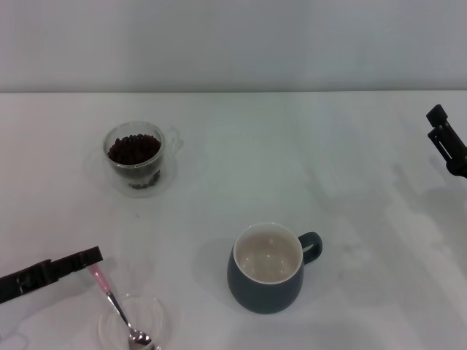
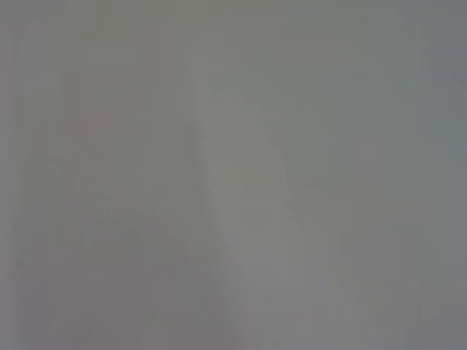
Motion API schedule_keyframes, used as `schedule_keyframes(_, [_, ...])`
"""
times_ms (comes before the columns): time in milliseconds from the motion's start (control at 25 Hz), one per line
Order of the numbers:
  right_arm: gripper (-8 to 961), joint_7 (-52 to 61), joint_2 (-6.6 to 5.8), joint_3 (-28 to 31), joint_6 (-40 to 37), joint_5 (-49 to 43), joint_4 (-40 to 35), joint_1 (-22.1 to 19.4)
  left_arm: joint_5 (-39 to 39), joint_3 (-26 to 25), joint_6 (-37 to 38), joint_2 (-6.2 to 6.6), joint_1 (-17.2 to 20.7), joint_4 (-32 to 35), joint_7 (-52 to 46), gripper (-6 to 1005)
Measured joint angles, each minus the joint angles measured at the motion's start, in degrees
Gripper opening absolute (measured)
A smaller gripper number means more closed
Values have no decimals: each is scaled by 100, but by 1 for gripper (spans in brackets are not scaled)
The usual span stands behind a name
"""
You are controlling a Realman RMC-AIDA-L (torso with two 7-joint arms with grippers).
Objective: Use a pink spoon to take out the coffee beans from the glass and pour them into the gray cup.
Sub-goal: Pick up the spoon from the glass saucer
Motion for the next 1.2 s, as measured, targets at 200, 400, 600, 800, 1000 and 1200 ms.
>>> schedule_keyframes(200, [813, 0, 0, 7, 9, 0, 2, 41, 16, 17, 0, -38, -28, 0, -16, 536])
schedule_keyframes(400, [813, 0, 0, 7, 14, 0, -11, 53, 59, 17, -2, -58, -37, -1, -75, 493])
schedule_keyframes(600, [813, 0, 0, 6, 16, 0, -15, 60, 63, 3, -1, -62, -17, -17, -141, 443])
schedule_keyframes(800, [812, 0, 0, 6, 14, 0, -16, 59, 115, -7, -2, -67, -36, -32, -189, 393])
schedule_keyframes(1000, [812, 0, 0, 6, 12, 0, -16, 51, 53, -29, -11, -71, 8, -16, -191, 163])
schedule_keyframes(1200, [812, 0, 0, 6, 13, 0, -7, 48, -38, -29, -35, -61, 24, -10, -172, 127])
